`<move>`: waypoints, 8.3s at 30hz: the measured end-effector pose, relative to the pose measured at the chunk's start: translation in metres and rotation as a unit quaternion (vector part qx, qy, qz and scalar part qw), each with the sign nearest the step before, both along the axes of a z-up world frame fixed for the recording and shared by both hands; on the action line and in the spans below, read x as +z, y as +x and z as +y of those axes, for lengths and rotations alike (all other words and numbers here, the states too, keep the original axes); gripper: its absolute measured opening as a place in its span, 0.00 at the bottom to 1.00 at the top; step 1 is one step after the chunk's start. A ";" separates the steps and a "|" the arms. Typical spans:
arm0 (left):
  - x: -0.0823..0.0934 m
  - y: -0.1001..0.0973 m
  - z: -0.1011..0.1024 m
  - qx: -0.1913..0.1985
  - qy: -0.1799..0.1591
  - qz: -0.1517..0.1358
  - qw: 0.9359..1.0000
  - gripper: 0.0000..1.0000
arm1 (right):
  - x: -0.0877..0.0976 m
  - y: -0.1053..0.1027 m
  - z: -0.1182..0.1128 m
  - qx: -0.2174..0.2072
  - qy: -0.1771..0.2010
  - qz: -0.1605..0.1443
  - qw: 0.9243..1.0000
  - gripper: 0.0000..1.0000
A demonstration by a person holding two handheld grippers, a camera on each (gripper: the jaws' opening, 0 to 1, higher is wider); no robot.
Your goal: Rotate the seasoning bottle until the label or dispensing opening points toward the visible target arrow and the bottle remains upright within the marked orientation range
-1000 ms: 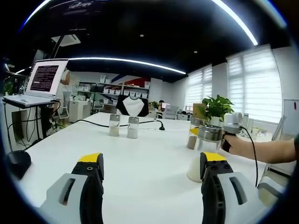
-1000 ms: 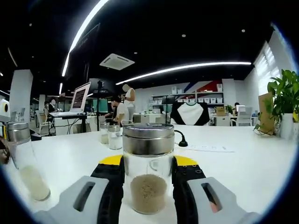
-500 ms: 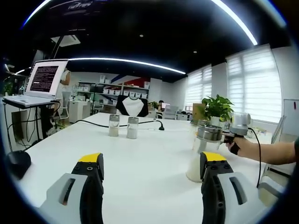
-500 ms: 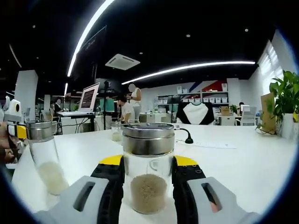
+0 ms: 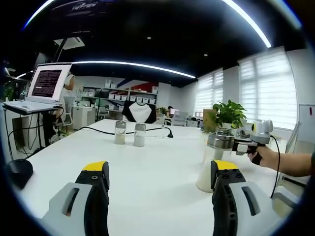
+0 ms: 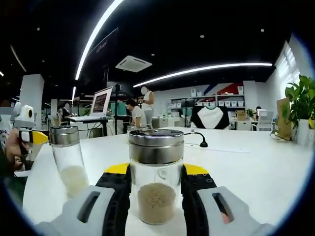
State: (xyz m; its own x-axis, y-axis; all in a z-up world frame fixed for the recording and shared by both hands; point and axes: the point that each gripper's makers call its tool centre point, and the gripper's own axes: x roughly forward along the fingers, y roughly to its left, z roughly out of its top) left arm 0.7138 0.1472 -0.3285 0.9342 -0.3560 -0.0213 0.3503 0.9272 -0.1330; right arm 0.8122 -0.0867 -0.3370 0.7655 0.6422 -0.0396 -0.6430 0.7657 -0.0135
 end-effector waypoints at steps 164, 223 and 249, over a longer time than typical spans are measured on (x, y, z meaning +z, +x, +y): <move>0.008 -0.006 -0.008 -0.014 0.015 -0.025 0.999 0.89 | -0.007 -0.083 0.011 -0.248 -0.019 0.010 0.969 0.38; 0.006 -0.003 -0.007 -0.012 0.011 -0.018 1.000 0.88 | -0.006 -0.089 0.017 0.065 0.011 0.058 0.996 0.58; 0.007 -0.004 -0.009 -0.017 0.007 -0.015 1.000 0.88 | -0.012 -0.093 0.028 0.114 0.012 0.050 0.992 0.41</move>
State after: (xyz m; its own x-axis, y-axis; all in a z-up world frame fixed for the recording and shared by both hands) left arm 0.7094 0.1385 -0.3219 0.9216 -0.3881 0.0018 0.3860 0.9161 -0.1086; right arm 0.7195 -0.0589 -0.3489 0.5937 0.7996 -0.0902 -0.7966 0.5999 0.0748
